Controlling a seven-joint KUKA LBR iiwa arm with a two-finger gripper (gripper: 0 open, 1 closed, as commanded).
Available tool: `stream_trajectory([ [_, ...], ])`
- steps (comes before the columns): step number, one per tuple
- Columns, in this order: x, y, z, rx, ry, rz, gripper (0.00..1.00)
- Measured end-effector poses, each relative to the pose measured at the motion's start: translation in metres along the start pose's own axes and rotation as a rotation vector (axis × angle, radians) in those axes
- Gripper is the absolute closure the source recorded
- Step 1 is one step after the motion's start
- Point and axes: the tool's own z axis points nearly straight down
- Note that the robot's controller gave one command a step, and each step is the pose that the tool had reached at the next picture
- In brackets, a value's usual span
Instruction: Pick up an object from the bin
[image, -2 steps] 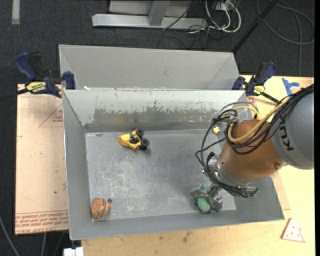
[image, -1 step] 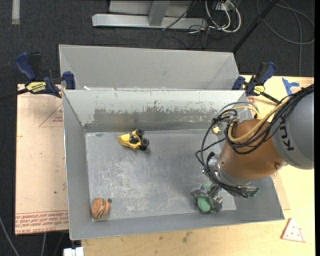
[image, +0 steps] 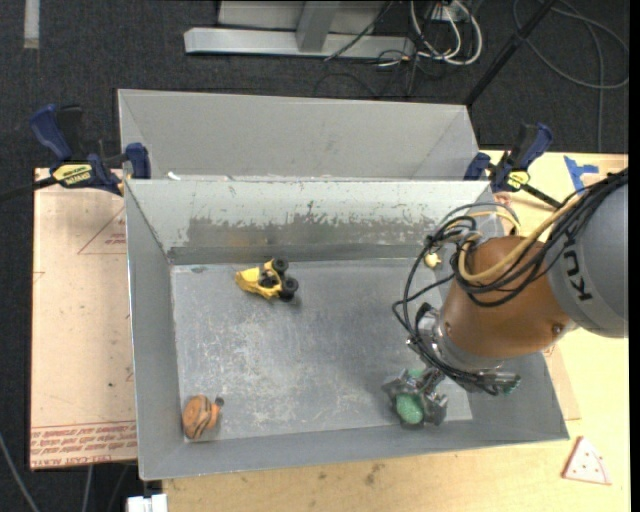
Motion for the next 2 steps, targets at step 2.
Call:
stream_trajectory([
  [2, 0.000, 0.000, -0.039, 0.003, -0.002, 0.002, 1.00],
])
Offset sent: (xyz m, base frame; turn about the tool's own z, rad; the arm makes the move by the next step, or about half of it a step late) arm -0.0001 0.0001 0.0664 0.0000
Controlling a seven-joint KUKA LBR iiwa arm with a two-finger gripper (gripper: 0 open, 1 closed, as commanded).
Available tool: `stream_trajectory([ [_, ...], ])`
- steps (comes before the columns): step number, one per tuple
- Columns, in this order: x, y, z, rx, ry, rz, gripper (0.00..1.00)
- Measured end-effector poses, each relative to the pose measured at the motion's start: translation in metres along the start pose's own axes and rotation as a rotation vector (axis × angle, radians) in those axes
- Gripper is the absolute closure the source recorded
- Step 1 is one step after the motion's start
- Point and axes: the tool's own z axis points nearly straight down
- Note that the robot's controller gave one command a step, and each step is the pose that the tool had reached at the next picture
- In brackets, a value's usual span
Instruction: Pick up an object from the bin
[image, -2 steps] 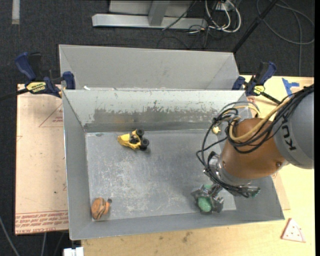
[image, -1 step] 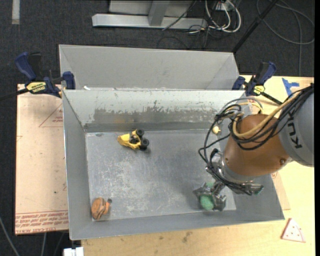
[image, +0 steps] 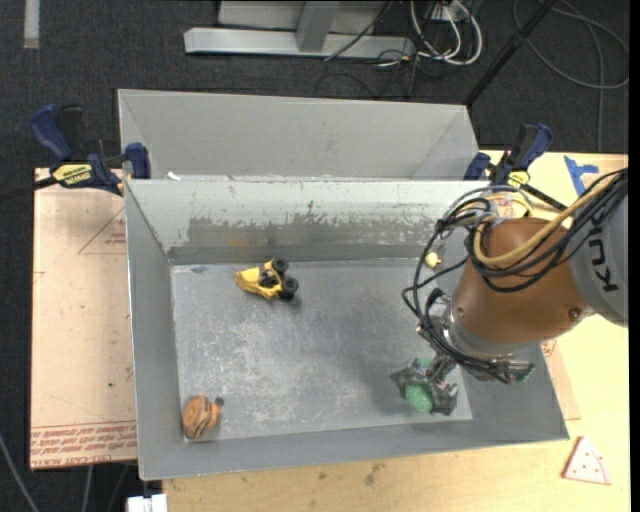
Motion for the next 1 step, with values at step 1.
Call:
stream_trajectory([
  [1, -0.0003, 0.0001, -0.0133, 0.000, 0.000, 0.000, 1.00],
])
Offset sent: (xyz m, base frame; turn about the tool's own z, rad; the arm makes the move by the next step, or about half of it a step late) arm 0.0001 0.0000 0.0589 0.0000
